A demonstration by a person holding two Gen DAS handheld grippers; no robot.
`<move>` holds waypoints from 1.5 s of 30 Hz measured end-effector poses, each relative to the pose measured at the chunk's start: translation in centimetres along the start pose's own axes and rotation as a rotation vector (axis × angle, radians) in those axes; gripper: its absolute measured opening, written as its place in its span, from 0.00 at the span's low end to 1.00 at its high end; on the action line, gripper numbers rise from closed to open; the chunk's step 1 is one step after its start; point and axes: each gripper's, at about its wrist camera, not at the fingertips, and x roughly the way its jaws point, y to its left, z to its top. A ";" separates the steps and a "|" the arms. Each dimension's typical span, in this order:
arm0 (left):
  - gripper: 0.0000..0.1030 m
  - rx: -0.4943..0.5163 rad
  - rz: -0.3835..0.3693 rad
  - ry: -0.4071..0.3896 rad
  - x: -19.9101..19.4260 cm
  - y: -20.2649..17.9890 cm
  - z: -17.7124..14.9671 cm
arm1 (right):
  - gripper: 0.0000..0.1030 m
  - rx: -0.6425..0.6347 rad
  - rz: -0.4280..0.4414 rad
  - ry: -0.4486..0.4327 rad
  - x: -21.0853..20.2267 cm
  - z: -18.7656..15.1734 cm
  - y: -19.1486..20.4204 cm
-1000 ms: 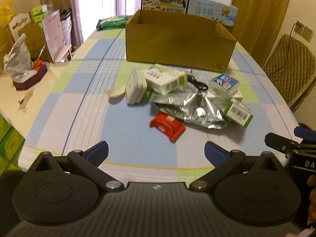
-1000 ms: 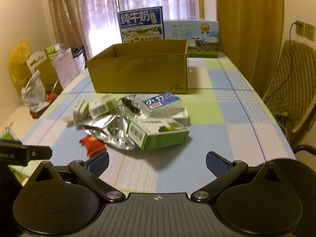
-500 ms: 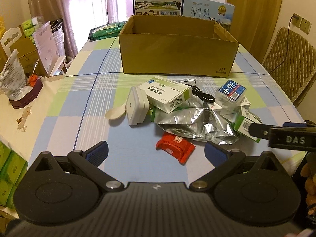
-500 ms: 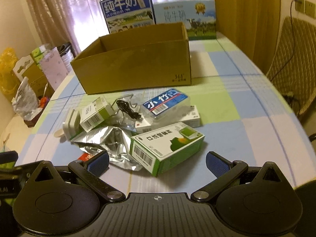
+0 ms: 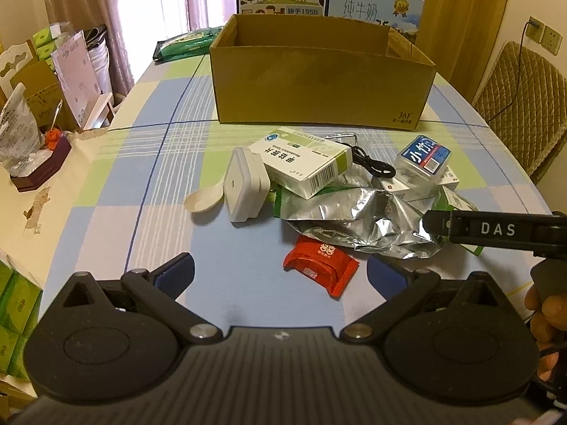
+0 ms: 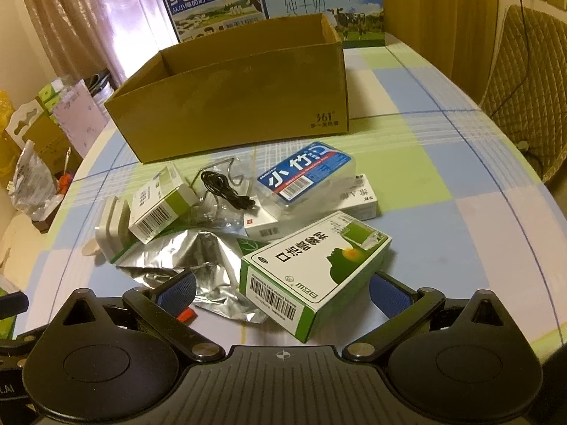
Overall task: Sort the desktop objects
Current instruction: 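Move both tools toward the pile of items in front of the box, then grasp the red candy packet with the left tool while the right tool grasps the green medicine box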
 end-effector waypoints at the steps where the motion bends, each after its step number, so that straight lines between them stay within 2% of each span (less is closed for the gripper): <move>1: 0.99 -0.004 0.004 0.002 0.1 0.0 0.0 | 0.98 0.003 -0.002 0.002 0.2 0.0 0.0; 15: 0.99 0.005 0.016 0.033 1.7 -0.5 -0.3 | 0.96 0.028 -0.018 0.003 0.3 -0.6 -2.3; 24: 0.99 0.007 0.006 0.041 2.0 -0.6 -0.5 | 0.81 0.053 -0.043 -0.017 -0.8 -1.2 -3.6; 31: 0.99 0.014 -0.023 0.061 3.0 -0.9 -0.6 | 0.62 0.100 -0.076 -0.033 -2.0 -1.7 -4.5; 33: 0.99 0.025 -0.030 0.069 3.5 -1.2 -0.7 | 0.62 0.120 -0.080 -0.031 -2.1 -1.7 -4.7; 38: 0.99 0.048 -0.034 0.096 5.0 -1.5 -0.8 | 0.63 0.107 -0.008 -0.051 -2.2 -1.0 -3.8; 42: 0.98 0.098 -0.035 0.092 6.3 -1.9 -0.9 | 0.63 0.101 -0.029 -0.027 -0.1 -0.5 -3.6; 45: 0.98 0.161 -0.074 0.063 7.1 -2.4 -0.9 | 0.63 0.062 -0.061 -0.040 0.9 -0.6 -3.7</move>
